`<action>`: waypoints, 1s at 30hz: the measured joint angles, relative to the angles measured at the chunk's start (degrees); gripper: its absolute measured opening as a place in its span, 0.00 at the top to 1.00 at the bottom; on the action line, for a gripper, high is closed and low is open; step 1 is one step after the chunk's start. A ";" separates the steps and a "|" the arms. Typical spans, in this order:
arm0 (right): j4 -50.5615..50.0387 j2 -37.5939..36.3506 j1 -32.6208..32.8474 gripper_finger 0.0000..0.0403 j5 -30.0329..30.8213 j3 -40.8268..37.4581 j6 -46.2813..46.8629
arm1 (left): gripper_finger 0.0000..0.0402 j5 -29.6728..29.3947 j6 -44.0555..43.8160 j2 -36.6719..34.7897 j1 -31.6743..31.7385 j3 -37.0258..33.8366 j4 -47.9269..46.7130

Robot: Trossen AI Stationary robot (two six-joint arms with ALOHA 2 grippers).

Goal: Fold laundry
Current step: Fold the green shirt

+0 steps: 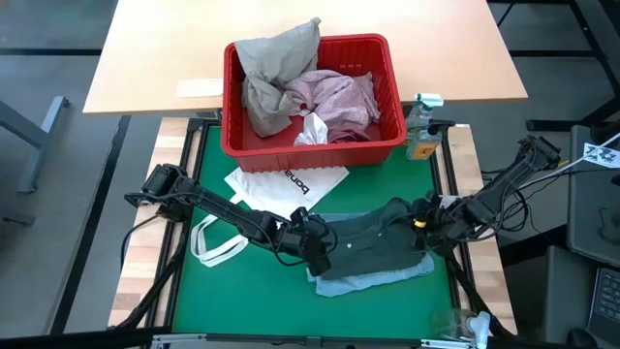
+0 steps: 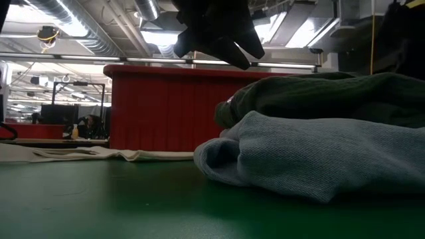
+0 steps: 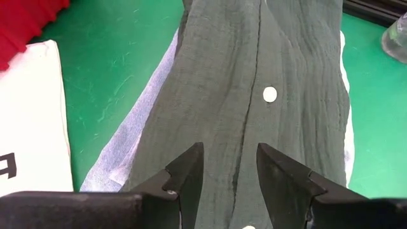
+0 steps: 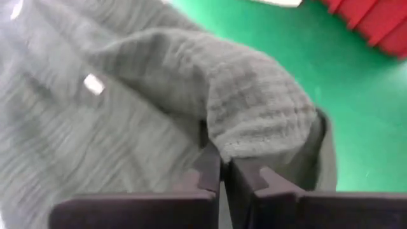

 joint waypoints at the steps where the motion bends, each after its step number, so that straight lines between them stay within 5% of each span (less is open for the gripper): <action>1: -0.65 -0.10 0.02 0.97 -1.65 0.55 0.17 | 0.65 0.00 -0.02 0.00 0.00 0.00 0.04; 17: -20.94 0.05 0.02 0.99 -13.04 10.46 15.24 | 0.65 0.04 -0.48 0.00 -2.12 0.00 2.54; 30: -19.77 0.29 0.02 0.92 -15.29 9.03 15.21 | 0.65 0.61 -0.70 3.44 -4.96 -0.07 4.19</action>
